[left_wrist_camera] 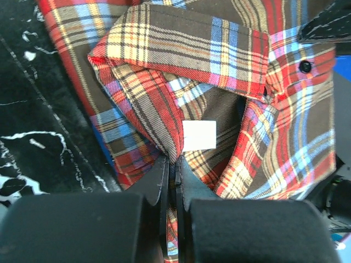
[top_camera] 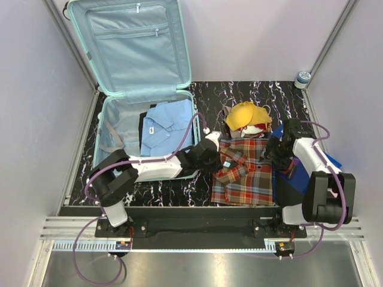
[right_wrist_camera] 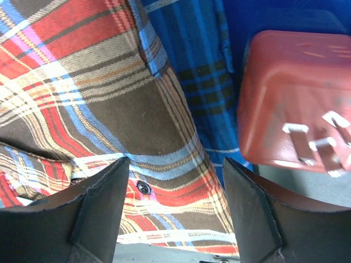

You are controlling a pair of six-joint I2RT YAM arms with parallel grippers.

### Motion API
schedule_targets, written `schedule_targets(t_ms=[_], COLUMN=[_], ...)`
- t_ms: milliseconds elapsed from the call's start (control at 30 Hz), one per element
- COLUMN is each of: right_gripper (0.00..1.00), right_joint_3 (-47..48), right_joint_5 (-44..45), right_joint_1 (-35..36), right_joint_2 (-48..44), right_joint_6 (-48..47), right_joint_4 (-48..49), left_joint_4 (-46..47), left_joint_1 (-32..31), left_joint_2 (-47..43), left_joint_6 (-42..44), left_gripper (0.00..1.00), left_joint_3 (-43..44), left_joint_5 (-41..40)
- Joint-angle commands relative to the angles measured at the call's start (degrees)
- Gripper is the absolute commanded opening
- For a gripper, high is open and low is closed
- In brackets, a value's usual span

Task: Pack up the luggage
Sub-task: Pick up the clothes at the center of the board.

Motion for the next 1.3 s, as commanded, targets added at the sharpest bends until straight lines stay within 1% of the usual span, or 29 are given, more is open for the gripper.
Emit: schedule_targets(t_ms=[0, 300, 367, 433, 467, 500, 533, 567, 600, 667, 733, 800, 967, 1133, 1267], right_gripper=[0.74, 0.7, 0.68, 0.61, 0.58, 0.49, 0.44, 0.36, 0.24, 0.13, 0.03, 0.0, 0.0, 0.0, 0.0], right_joint_3=[0.5, 0.3, 0.2, 0.0, 0.0, -0.1, -0.2, -0.2, -0.3, -0.3, -0.3, -0.2, -0.1, -0.2, -0.2], right_joint_5=[-3.1, -5.3, -5.4, -5.5, -5.8, -6.0, -6.3, -6.5, -6.6, -6.6, -6.8, -6.9, -6.5, -6.5, -6.5], right_joint_1=[-0.1, 0.1, 0.3, 0.3, 0.3, 0.3, 0.3, 0.3, 0.3, 0.3, 0.3, 0.4, 0.4, 0.3, 0.3], right_joint_2=[3.1, 6.8, 6.7, 5.9, 5.6, 5.0, 4.7, 4.2, 4.0, 3.9, 4.0, 4.2, 4.1, 4.0, 4.2], right_joint_6=[-1.3, -1.3, -1.4, -1.4, -1.5, -1.3, -1.4, -1.4, -1.4, -1.3, -1.5, -1.6, -1.6, -1.6, -1.6], right_joint_4=[2.1, 3.6, 3.6, 3.6, 3.5, 3.3, 3.3, 3.2, 3.1, 3.2, 3.2, 3.2, 3.2, 3.2, 3.2], left_joint_4=[-0.2, 0.0, 0.0, -0.1, -0.1, -0.2, 0.0, 0.4, 1.2, 1.8, 2.1, 1.4, -0.3, -4.5, -7.8], left_joint_1=[0.5, 1.1, 1.2, 1.3, 1.5, 1.6, 1.8, 2.2, 2.4, 2.7, 2.9, 2.9, 3.0, 2.9, 2.9], left_joint_2=[0.7, 3.8, 4.3, 4.2, 3.9, 3.8, 3.6, 3.0, 2.6, 1.8, 1.0, 0.7, -0.5, -1.1, -0.2], left_joint_6=[1.4, 1.8, 1.7, 1.8, 1.9, 1.8, 1.6, 1.2, 1.0, 0.2, -0.4, -0.5, -0.3, 0.6, 0.4], left_gripper=[0.0, 0.0, 0.0, 0.02, 0.08, 0.15, 0.24, 0.52, 0.6, 0.71, 0.74, 0.75, 0.75, 0.75, 0.77], left_joint_3=[2.4, 4.1, 4.1, 4.2, 4.2, 4.1, 4.1, 3.4, 3.2, 1.9, 1.2, 1.2, 1.3, 3.6, 4.6], left_joint_5=[-2.8, 0.7, 0.9, 0.9, 0.9, 0.9, 0.9, 2.5, 2.9, 3.6, 3.6, 2.8, 1.5, -4.0, -6.2])
